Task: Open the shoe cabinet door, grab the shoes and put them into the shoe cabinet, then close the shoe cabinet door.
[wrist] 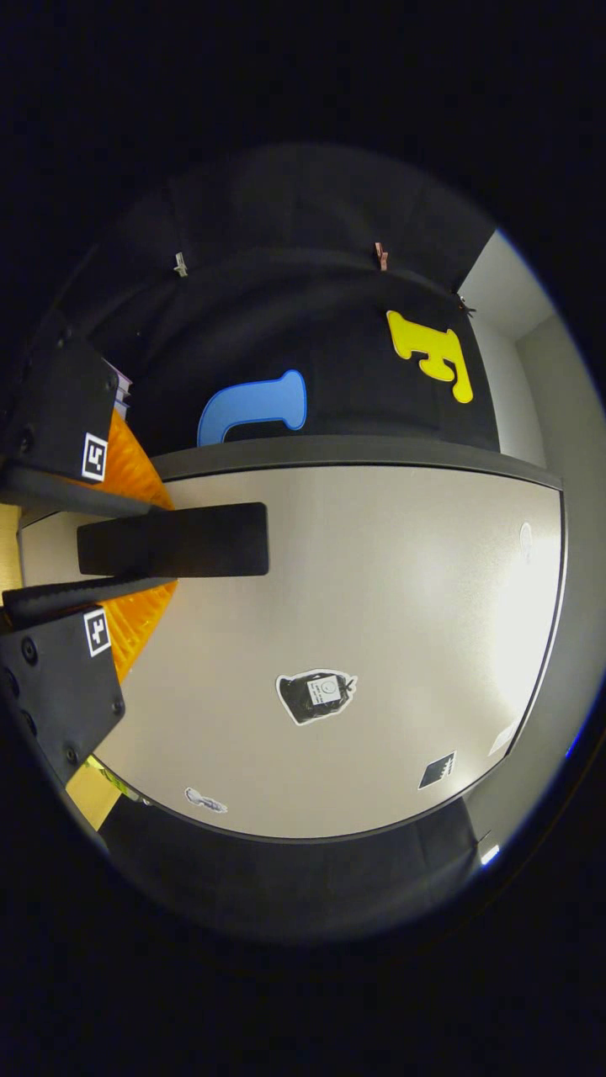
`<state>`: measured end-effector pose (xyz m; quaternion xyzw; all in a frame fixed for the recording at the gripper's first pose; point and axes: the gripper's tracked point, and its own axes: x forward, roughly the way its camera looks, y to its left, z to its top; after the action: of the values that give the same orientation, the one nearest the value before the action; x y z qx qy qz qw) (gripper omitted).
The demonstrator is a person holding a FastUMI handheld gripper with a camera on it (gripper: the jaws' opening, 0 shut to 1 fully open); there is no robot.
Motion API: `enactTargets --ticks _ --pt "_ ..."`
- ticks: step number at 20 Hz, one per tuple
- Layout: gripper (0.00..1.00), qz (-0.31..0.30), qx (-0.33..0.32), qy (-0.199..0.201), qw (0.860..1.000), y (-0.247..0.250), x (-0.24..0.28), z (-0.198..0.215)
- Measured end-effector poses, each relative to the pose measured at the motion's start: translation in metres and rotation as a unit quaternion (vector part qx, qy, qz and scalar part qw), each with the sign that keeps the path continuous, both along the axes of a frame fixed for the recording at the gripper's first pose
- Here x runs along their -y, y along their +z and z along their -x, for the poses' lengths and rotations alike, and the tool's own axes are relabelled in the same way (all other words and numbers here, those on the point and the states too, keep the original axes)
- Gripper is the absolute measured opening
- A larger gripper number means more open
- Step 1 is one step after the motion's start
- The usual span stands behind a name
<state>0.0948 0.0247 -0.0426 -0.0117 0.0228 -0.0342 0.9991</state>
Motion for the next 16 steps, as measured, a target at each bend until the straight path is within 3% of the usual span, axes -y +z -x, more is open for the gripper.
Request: enactTargets --ticks 4,5,8,9,16 --pt "0.40 -0.001 0.001 0.000 1.000 -0.003 0.002 -0.003" --pt "0.31 -0.006 -0.004 0.003 1.000 -0.001 0.001 0.002" --pt "0.31 -0.002 -0.003 0.005 1.000 0.000 0.001 0.001" --pt "0.21 -0.001 -0.006 0.006 1.000 -0.001 0.001 0.002" --pt "0.21 -0.009 -0.027 0.032 0.999 0.000 0.002 0.027"
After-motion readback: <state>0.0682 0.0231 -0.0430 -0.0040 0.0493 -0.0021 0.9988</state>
